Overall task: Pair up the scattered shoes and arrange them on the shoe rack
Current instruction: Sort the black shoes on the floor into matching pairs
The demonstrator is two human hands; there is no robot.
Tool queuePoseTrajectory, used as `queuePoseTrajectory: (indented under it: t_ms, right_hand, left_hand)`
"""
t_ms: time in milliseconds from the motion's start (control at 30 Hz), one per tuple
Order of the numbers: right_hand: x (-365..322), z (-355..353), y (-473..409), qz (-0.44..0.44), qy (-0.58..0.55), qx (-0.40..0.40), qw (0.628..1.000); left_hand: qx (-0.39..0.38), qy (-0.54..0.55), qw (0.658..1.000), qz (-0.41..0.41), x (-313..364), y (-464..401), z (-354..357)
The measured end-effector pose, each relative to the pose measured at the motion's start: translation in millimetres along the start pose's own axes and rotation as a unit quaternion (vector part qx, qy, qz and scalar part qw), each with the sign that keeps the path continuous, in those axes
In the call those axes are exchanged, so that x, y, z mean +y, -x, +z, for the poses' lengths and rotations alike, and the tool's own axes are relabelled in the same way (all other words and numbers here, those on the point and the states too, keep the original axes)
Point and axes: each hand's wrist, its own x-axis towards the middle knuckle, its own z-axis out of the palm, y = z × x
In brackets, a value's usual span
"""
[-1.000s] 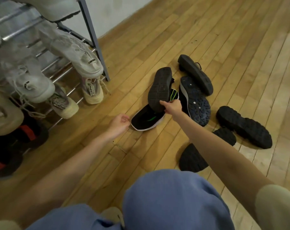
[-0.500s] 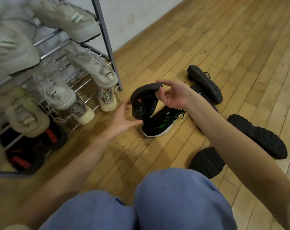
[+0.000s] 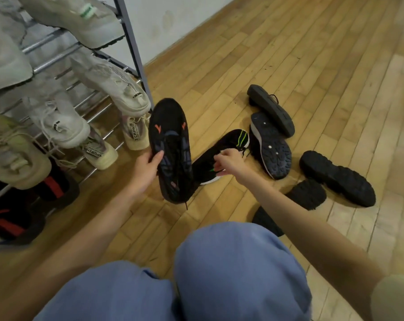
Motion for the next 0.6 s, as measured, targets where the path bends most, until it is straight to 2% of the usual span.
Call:
queuePoseTrajectory:
  t_ms: [67, 133, 233, 367, 467, 533, 600]
  right_hand:
    - [40.6, -9.1, -6.3, -0.019, 0.127, 0.035, 0.991]
    - [76.5, -24.9, -12.2, -0.003, 0.246, 0.097, 0.964]
    - [110.4, -57.1, -20.8, 0.022, 0.333, 0.193, 0.923]
    - [136.4, -95.3, -39.5, 0.067, 0.372, 0.192, 0.906]
    - [147.4, -102.5, -46.3, 0.045, 0.434, 0.179, 0.882]
    - [151.3, -105.6, -47.7, 0.005, 0.402, 0.179, 0.898]
    - [150.2, -110.9, -41.2, -0.021, 0.276, 0.216, 0.936]
  left_hand:
    - [-0.005, 0.023, 0.998, -0.051, -1.8, -0.2, 6.2]
    - [-0.010, 0.031, 0.996, -0.078, -3.6, -0.2, 13.9]
    - [-0.036, 0.003, 0.996, -0.086, -4.9, 0.6, 26.2]
    - [-0.073, -0.057, 0.994, -0.062, -1.2, -2.0, 43.6]
    - [-0.090, -0.085, 0.991, -0.043, -0.1, -0.3, 56.5]
    - [-0.090, -0.085, 0.992, -0.035, 0.4, 2.5, 63.9]
    - [-0.087, -0.074, 0.993, -0.038, -0.4, 5.3, 68.5]
